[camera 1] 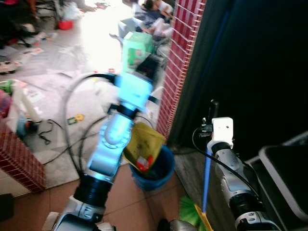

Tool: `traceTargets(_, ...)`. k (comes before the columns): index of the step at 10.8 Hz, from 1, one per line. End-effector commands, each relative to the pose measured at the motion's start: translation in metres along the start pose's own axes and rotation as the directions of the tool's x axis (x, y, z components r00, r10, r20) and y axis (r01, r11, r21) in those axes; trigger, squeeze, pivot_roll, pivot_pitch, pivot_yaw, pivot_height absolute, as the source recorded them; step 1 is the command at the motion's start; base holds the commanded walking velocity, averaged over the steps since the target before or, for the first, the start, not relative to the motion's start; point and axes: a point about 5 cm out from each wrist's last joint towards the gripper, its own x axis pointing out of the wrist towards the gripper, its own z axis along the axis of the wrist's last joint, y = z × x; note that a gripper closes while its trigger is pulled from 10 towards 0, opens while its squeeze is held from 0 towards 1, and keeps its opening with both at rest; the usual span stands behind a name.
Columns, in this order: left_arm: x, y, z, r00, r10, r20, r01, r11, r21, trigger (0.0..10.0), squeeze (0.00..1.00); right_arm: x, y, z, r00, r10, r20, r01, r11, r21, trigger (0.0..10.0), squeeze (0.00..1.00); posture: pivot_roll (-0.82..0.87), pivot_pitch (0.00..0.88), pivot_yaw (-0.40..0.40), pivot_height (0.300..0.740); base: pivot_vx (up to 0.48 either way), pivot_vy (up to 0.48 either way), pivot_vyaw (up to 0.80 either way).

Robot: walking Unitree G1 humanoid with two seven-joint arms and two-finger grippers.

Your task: Sweep floor

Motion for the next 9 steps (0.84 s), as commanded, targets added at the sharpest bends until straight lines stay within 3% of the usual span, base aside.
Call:
traceTargets(1,0.010,-0.003,0.018,0.994,-0.042,0.101,0.040,0.999,0.017,10.0,0.00,0.005,0.000,0.007,1.000,0.003,0.026,-0.003,1.000,-0.003,10.0,0.00,0.00,0.000,-0.059,0.740,0.000,0.000,0.00)
traceTargets(3,0.019,0.000,0.033,0.985,-0.044,0.169,0.034,0.997,0.063,10.0,0.00,0.007,0.002,0.008,1.000,0.006,0.029,-0.006,1.000,0.000,10.0,0.00,0.00,0.000,-0.059,0.740,0.000,0.000,0.00)
traceTargets(4,0.024,0.015,0.041,0.981,0.017,0.195,-0.032,0.997,0.071,10.0,0.00,0.007,0.002,0.008,1.000,0.007,0.029,-0.007,1.000,0.001,10.0,0.00,0.00,0.000,-0.059,0.740,0.000,0.000,0.00)
traceTargets(5,0.031,0.048,0.053,0.959,0.166,0.230,-0.188,0.979,0.077,10.0,0.00,0.007,0.003,0.008,1.000,0.009,0.029,-0.009,1.000,0.002,10.0,0.00,0.01,0.000,-0.060,0.740,0.000,0.000,0.00)
traceTargets(6,0.032,0.063,0.059,0.941,0.231,0.247,-0.257,0.963,0.078,10.0,0.00,0.006,0.004,0.008,1.000,0.010,0.029,-0.010,1.000,0.003,10.0,0.00,0.01,0.000,-0.060,0.740,0.000,0.000,0.00)
traceTargets(7,0.033,0.080,0.066,0.914,0.305,0.268,-0.342,0.934,0.103,10.0,0.00,0.007,0.005,0.007,1.000,0.013,0.029,-0.013,1.000,0.005,10.0,0.00,0.01,0.000,-0.061,0.740,0.000,0.000,0.00)
traceTargets(8,0.031,0.103,0.072,0.871,0.402,0.281,-0.455,0.876,0.158,10.0,0.00,0.007,0.005,0.007,0.999,0.016,0.028,-0.017,1.000,0.006,10.0,0.00,0.02,0.000,-0.065,0.740,0.000,0.000,0.00)
traceTargets(9,0.028,0.114,0.074,0.849,0.444,0.288,-0.505,0.842,0.189,10.0,0.00,0.006,0.006,0.007,0.999,0.018,0.027,-0.019,1.000,0.007,10.0,0.00,0.02,0.000,-0.066,0.740,0.000,0.000,0.00)
